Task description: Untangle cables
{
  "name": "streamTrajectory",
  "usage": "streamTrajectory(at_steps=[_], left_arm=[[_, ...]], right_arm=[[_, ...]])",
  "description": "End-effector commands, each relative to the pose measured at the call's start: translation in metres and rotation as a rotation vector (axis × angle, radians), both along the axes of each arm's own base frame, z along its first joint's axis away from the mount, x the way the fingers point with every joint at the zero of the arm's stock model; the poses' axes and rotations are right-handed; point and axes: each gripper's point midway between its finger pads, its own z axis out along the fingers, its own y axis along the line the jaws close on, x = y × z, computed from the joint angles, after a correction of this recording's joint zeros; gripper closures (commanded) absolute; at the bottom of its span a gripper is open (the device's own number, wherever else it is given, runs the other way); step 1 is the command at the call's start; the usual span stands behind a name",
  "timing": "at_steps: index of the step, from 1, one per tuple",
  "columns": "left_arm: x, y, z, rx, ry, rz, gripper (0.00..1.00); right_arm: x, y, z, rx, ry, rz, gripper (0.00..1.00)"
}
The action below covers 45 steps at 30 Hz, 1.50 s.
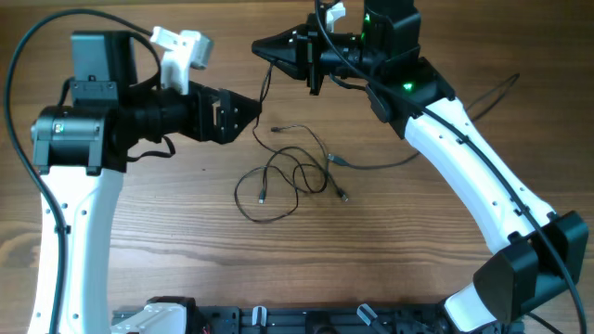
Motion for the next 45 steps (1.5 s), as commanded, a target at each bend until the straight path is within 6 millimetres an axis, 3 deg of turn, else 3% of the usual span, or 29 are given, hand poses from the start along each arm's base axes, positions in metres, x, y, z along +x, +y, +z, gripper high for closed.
streamTrajectory(at_steps=[1, 3, 5, 9, 12, 14, 19, 25, 29, 34, 36, 37, 40, 43, 45], left_arm=[[-0.013, -0.021, -0.003, 0.066, -0.08, -0.152, 0.0], [-0.021, -0.035, -0.004, 0.08, -0.107, -0.223, 0.0], [-0.024, -0.042, -0.003, 0.084, -0.123, -0.255, 0.1], [-0.027, -0.047, -0.003, 0.082, -0.123, -0.272, 0.43], [-0.027, -0.047, -0.003, 0.082, -0.123, -0.272, 0.46], [-0.027, -0.047, -0.003, 0.082, -0.123, -0.272, 0.57], [-0.027, -0.047, -0.003, 0.081, -0.121, -0.27, 0.72], [-0.027, -0.047, -0.003, 0.081, -0.121, -0.27, 0.83], [-0.027, -0.047, -0.003, 0.08, -0.12, -0.27, 0.96], [-0.024, -0.048, -0.001, 0.058, -0.1, -0.237, 0.96], [-0.015, -0.05, 0.009, 0.005, -0.082, -0.167, 0.96], [-0.011, -0.051, 0.018, -0.029, -0.088, -0.13, 0.96], [0.001, -0.05, 0.056, -0.141, -0.136, -0.028, 0.96], [0.012, -0.044, 0.119, -0.353, -0.193, 0.102, 0.96], [0.013, -0.04, 0.161, -0.495, -0.239, 0.15, 0.96]], right_arm=[[-0.013, -0.002, 0.024, 0.065, 0.074, 0.033, 0.96], [-0.013, -0.002, 0.025, 0.071, 0.081, 0.034, 0.96], [-0.015, -0.002, 0.026, 0.073, 0.079, 0.048, 0.96], [-0.017, -0.002, 0.026, 0.072, 0.08, 0.057, 0.96], [-0.015, -0.004, 0.026, 0.072, 0.078, 0.052, 0.96], [-0.015, -0.004, 0.026, 0.071, 0.071, 0.052, 0.96], [-0.015, -0.004, 0.026, 0.071, 0.069, 0.052, 0.96], [-0.015, -0.004, 0.026, 0.071, 0.07, 0.052, 0.96], [-0.014, -0.004, 0.026, 0.07, 0.069, 0.05, 0.96], [-0.003, -0.017, 0.025, 0.06, 0.009, 0.02, 0.96], [0.009, -0.032, 0.019, 0.023, -0.079, -0.014, 0.8], [0.015, -0.041, 0.013, -0.008, -0.113, -0.031, 0.67], [0.029, -0.071, -0.016, -0.123, -0.172, -0.069, 0.35], [0.035, -0.105, -0.051, -0.272, -0.272, -0.071, 0.22], [0.03, -0.118, -0.069, -0.355, -0.361, -0.027, 0.18]])
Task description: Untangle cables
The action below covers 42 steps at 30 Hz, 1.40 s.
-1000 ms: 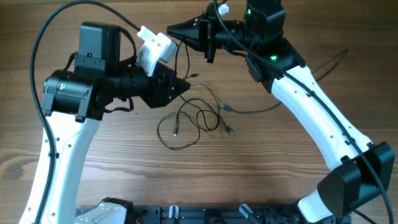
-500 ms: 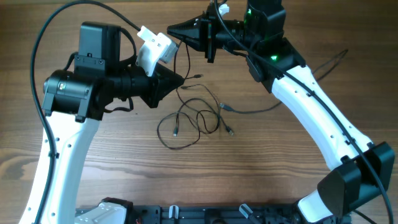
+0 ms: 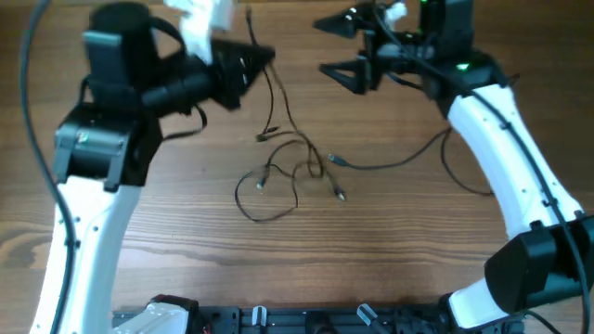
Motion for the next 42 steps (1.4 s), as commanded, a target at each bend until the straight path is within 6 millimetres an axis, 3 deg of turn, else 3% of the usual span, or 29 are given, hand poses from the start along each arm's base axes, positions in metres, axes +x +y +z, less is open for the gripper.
streamTrajectory(at_steps=[1, 3, 4, 6, 8, 12, 14, 19, 24, 29, 33, 36, 39, 42], left_arm=[[-0.022, 0.012, 0.097, -0.364, 0.002, 0.069, 0.96], [-0.041, 0.01, 0.15, -0.488, -0.137, -0.017, 0.96], [-0.048, 0.011, 0.17, -0.55, -0.179, -0.041, 0.96], [-0.058, 0.014, 0.194, -0.635, -0.216, -0.073, 0.96], [-0.058, 0.019, 0.204, -0.696, -0.21, -0.057, 0.96], [-0.045, 0.029, 0.208, -0.743, -0.219, 0.028, 0.96], [-0.037, 0.034, 0.208, -0.758, -0.219, 0.068, 0.96], [-0.008, 0.045, 0.19, -0.772, -0.15, 0.201, 0.96], [0.004, 0.064, 0.192, -0.807, -0.177, 0.311, 0.96], [0.015, 0.09, 0.194, -0.846, -0.214, 0.441, 0.96], [0.028, 0.128, 0.196, -0.92, -0.267, 0.656, 0.96], [0.041, 0.135, 0.196, -0.929, -0.314, 0.7, 0.96], [0.072, 0.127, 0.18, -0.931, -0.3, 0.697, 0.96], [0.106, 0.143, 0.174, -1.016, -0.395, 0.772, 0.96]], right_arm=[[-0.011, -0.017, -0.01, -0.169, -0.355, 0.146, 0.13], [-0.027, -0.018, -0.026, -0.247, -0.466, 0.257, 0.0], [-0.033, -0.018, -0.031, -0.267, -0.494, 0.298, 0.0], [-0.043, -0.014, -0.037, -0.278, -0.499, 0.345, 0.0], [-0.051, -0.005, -0.039, -0.285, -0.545, 0.397, 0.0], [-0.07, 0.022, -0.039, -0.271, -0.585, 0.48, 0.0], [-0.075, 0.03, -0.045, -0.294, -0.511, 0.469, 0.0], [-0.095, 0.055, -0.056, -0.349, -0.497, 0.529, 0.01], [-0.079, 0.013, -0.108, -0.767, -0.329, 0.377, 0.0], [-0.064, -0.036, -0.127, -1.027, -0.209, 0.202, 0.0], [-0.059, -0.078, -0.133, -1.145, -0.114, 0.103, 0.0], [-0.063, -0.075, -0.134, -1.107, -0.093, 0.123, 0.0], [-0.067, -0.066, -0.133, -1.055, -0.087, 0.15, 0.0], [-0.069, -0.065, -0.133, -1.049, -0.083, 0.156, 0.0]])
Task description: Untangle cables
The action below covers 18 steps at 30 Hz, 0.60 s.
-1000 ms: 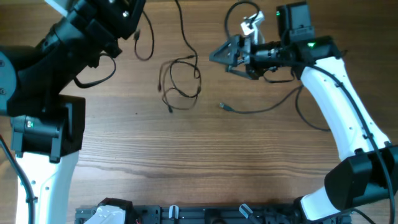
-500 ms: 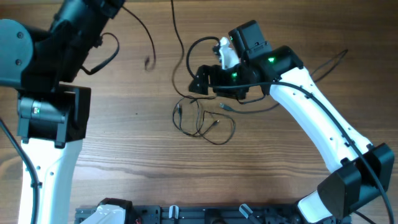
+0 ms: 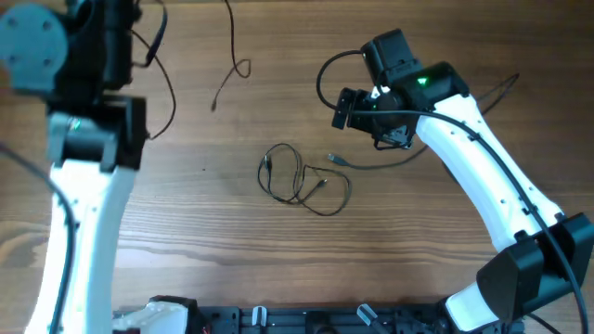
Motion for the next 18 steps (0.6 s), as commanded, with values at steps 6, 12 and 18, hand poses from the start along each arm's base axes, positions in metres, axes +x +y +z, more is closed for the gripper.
streamTrajectory(at_steps=[6, 12, 18], left_arm=[[0.108, 0.026, -0.065, -0.122, 0.047, 0.218, 0.96], [0.177, 0.077, -0.134, -0.008, 0.166, 0.413, 0.96], [0.185, 0.218, -0.205, 0.436, 0.464, 0.806, 0.96]], right_arm=[[-0.004, 0.003, 0.006, 0.024, 0.002, 0.002, 0.0], [-0.012, 0.0, 0.003, 0.009, 0.035, 0.003, 0.0], [-0.023, -0.005, 0.0, -0.01, 0.079, 0.003, 0.0]])
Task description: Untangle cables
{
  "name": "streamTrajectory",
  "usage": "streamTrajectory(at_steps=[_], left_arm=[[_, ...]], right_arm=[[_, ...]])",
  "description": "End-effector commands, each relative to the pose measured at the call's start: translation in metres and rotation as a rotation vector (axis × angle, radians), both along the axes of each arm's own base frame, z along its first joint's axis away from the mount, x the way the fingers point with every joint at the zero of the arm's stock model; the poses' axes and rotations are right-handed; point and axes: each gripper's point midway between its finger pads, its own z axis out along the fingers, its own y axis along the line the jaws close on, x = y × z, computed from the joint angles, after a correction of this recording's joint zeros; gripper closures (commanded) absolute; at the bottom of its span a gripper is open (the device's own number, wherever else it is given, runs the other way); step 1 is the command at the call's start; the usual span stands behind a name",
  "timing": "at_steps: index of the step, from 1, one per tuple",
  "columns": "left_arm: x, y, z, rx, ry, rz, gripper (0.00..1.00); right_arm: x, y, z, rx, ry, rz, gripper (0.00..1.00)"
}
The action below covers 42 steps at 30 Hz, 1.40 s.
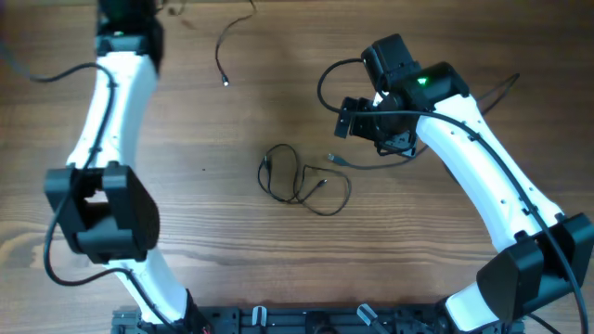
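Note:
A thin black cable point(297, 181) lies in loose loops at the middle of the table. A second black cable point(225, 57) lies apart at the far edge, its plug end pointing toward me. A grey cable point(371, 167) with a small connector runs right from the loops, passing under my right arm. My right gripper point(351, 119) hangs just beyond that connector, pointing down; its jaws are seen end-on and their gap does not show. My left arm point(116, 102) stretches to the far edge, and its gripper is out of frame.
The left arm's base link point(97, 223) stands at the near left. A thin wire point(497, 91) arcs over the table at the far right. A black rail point(306, 320) runs along the near edge.
My left arm has stretched further toward the far edge, taking its gripper out of frame. The separate cable at the far edge shifted slightly. The right gripper and the central loops stayed almost still.
At first both grippers were close together beyond a tangle of cables. Then the left one was raised with a strand rising from the tangle, and the right stood open further right. By now one cable lies apart at the far edge and smaller loops remain at centre.

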Motion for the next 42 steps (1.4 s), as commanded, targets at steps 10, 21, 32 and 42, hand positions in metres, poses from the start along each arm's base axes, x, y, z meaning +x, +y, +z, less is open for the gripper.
streamTrajectory(at_steps=[10, 21, 32, 42], left_arm=[[-0.089, 0.267, -0.232, 0.194, 0.965, 0.26, 0.01], [-0.124, 0.245, -0.323, 0.127, 1.239, -0.031, 0.08], [-0.136, 0.192, -0.401, 0.222, 1.367, -0.464, 0.09], [-0.154, 0.163, -0.432, 0.257, 1.46, -0.596, 0.59]], right_arm=[[-0.002, 0.002, 0.006, 0.015, -0.009, -0.001, 0.0], [-0.013, 0.006, 0.005, 0.042, 0.038, 0.011, 0.0], [-0.013, 0.009, 0.006, 0.062, 0.042, 0.013, 0.0], [-0.008, 0.011, 0.007, 0.07, 0.022, 0.014, 0.0]])
